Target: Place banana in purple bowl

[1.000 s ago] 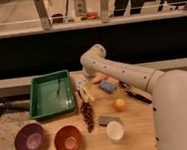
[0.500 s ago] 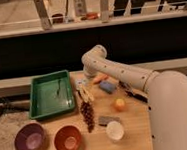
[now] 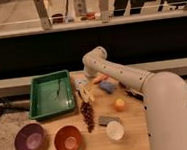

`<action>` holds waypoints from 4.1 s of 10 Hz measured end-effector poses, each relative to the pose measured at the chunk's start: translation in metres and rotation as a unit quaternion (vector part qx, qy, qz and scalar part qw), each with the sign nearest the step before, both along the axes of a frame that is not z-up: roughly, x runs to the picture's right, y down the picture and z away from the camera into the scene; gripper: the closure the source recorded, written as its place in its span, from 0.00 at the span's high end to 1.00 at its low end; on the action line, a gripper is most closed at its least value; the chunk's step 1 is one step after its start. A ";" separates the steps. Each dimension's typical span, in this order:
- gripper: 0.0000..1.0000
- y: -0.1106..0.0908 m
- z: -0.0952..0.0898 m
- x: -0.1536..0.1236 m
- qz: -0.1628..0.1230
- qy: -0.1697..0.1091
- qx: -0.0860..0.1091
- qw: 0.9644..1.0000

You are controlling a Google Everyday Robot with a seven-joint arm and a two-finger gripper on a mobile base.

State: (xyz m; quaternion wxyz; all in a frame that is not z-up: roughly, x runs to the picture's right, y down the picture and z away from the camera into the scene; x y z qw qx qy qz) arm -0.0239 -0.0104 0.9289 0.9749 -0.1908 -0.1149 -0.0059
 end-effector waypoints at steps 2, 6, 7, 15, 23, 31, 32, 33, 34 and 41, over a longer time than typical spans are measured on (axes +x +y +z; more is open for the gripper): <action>0.80 0.001 0.004 -0.002 0.001 -0.001 0.000 1.000; 0.80 0.001 0.004 -0.003 0.001 -0.001 -0.002 1.000; 0.80 0.001 0.003 -0.003 -0.002 -0.003 -0.002 1.000; 0.80 -0.031 -0.069 -0.021 -0.163 -0.121 0.074 0.976; 0.80 -0.025 -0.098 -0.011 -0.258 -0.156 0.033 0.953; 0.80 0.033 -0.064 -0.018 -0.365 -0.219 0.026 0.904; 0.80 0.033 -0.064 -0.021 -0.369 -0.219 0.025 0.903; 0.80 0.037 -0.059 -0.022 -0.371 -0.219 0.020 0.902; 0.80 0.039 -0.054 -0.020 -0.371 -0.216 0.014 0.903; 0.41 0.046 -0.044 -0.026 -0.376 -0.220 -0.014 0.900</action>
